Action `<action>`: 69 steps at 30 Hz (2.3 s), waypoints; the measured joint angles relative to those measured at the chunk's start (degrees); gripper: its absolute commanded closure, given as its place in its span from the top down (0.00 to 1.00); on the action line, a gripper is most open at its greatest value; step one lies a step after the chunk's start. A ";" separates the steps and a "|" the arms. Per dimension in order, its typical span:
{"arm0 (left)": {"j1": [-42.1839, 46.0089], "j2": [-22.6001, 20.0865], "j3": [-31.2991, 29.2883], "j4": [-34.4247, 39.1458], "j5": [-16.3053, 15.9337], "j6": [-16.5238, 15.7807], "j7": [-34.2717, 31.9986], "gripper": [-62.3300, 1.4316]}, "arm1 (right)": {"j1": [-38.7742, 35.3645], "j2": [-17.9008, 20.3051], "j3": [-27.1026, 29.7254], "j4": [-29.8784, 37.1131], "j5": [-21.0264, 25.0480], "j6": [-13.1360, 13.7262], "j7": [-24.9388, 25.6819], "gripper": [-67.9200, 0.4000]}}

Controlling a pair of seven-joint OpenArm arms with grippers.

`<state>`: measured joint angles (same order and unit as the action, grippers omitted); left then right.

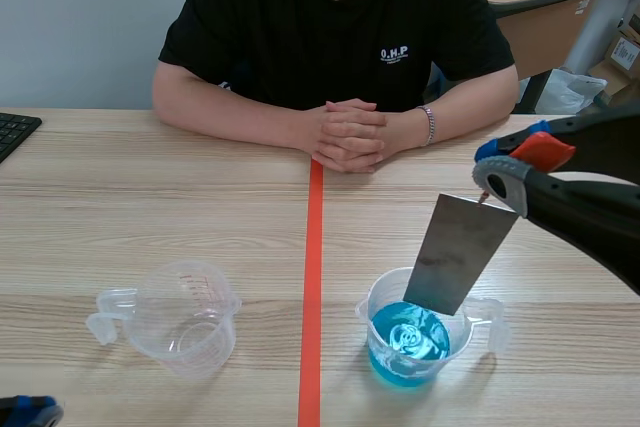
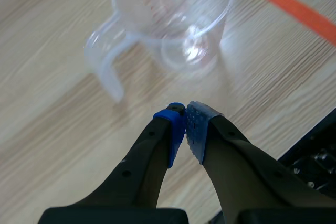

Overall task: Do the redox reaction experiment.
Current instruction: 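Lower the plate into the blue solution, then hold the plate still in the solution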

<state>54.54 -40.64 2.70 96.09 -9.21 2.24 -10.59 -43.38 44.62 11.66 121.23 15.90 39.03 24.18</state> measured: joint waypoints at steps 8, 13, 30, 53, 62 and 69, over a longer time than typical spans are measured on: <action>9.73 13.09 -8.61 -0.02 0.00 0.15 -1.44 0.10 | 1.01 0.00 -1.18 -2.95 -1.62 -0.09 2.78 0.03; 11.80 20.44 -8.90 -0.74 0.00 0.13 -1.40 0.10 | 5.03 -0.02 -6.34 -6.56 -3.17 -0.02 2.78 0.03; 11.78 26.97 -8.83 -3.87 1.27 0.15 -0.81 0.10 | 17.88 -6.84 -19.69 -21.88 -11.52 -0.17 3.50 0.03; 11.61 26.97 -8.83 -3.87 1.27 0.13 -0.79 0.10 | 18.71 -7.80 -19.71 -22.99 -11.63 -0.17 4.09 0.03; 11.61 26.97 -8.83 -3.87 1.27 0.13 -0.79 0.10 | 18.71 -7.80 -19.71 -22.99 -11.63 -0.17 4.09 0.03; 11.61 26.97 -8.83 -3.87 1.27 0.13 -0.79 0.10 | 18.71 -7.80 -19.71 -22.99 -11.63 -0.17 4.09 0.03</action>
<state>66.15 -13.67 -6.13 92.23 -7.94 2.37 -11.38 -24.67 36.82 -8.05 98.24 4.27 38.85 28.27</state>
